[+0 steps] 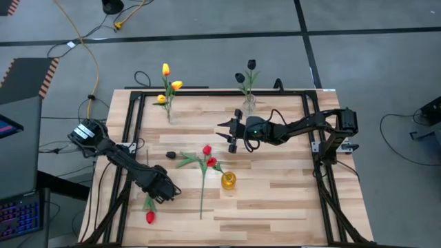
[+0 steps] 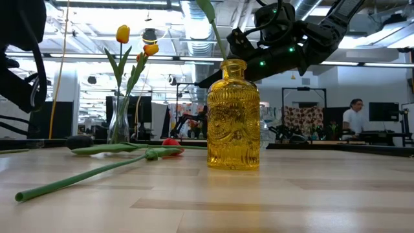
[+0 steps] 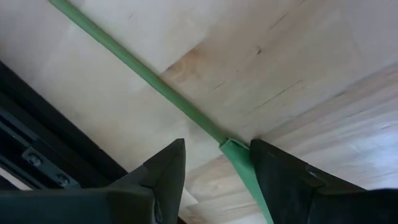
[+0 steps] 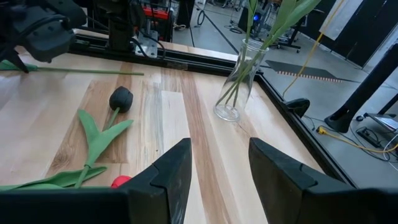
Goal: Sort flowers into vase by color
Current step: Put the left red flower into the yellow vase
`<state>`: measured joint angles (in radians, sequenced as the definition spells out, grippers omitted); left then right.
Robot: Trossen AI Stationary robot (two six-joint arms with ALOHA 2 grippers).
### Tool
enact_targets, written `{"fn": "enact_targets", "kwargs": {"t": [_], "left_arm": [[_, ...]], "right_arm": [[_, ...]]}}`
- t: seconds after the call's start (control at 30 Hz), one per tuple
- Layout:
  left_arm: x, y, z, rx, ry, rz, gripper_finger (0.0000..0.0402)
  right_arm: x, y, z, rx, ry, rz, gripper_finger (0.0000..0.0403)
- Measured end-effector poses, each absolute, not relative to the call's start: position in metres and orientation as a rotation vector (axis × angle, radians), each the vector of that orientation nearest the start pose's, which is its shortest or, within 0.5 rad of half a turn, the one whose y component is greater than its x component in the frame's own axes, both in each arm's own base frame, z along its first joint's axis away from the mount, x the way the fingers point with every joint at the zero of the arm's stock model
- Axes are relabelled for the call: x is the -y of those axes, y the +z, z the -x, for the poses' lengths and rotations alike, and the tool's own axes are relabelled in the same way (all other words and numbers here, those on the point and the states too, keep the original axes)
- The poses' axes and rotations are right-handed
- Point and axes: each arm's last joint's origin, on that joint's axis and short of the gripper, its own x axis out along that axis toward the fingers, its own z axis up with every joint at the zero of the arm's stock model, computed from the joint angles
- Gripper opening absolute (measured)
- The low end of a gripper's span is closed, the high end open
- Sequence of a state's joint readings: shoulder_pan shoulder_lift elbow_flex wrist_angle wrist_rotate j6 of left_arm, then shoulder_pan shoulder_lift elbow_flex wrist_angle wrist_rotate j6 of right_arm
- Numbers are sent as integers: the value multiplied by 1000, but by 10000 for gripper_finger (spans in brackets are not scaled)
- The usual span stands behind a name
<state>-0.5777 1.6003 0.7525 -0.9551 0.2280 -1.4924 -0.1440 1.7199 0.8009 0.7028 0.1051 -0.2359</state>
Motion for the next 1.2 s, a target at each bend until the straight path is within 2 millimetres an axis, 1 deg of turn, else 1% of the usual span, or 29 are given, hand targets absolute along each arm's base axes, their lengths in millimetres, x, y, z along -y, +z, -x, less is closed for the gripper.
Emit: {"fn": "enact_targets", "kwargs": {"t": [0.1, 0.37, 0.5, 0.67, 0.8, 0.9, 0.97, 1.07, 1.2], "left_arm": [[122, 129, -176, -1750, 832, 701, 159], [124, 128, -177, -1725, 818, 715, 79], [126, 128, -178, -1707, 806, 708, 46], [128, 128, -177, -1689, 800, 692, 18], [128, 129, -177, -1696, 795, 680, 4], [130, 135, -180, -1695, 797, 646, 2], [128, 141, -181, -1671, 836, 560, 1], [128, 156, -185, -1641, 854, 477, 0], [127, 178, -189, -1627, 876, 322, 0]], "right_arm": [[53, 185, -346, -245, -221, 230, 186], [53, 185, -346, -245, -221, 230, 186], [53, 185, -346, -245, -221, 230, 186], [53, 185, -346, -245, -221, 230, 186], [53, 185, -346, -245, -221, 230, 186], [53, 185, -346, -245, -221, 230, 186], [53, 185, -346, -245, -222, 230, 186], [53, 185, -346, -245, -221, 230, 186], [53, 186, -345, -245, -222, 227, 186]]}}
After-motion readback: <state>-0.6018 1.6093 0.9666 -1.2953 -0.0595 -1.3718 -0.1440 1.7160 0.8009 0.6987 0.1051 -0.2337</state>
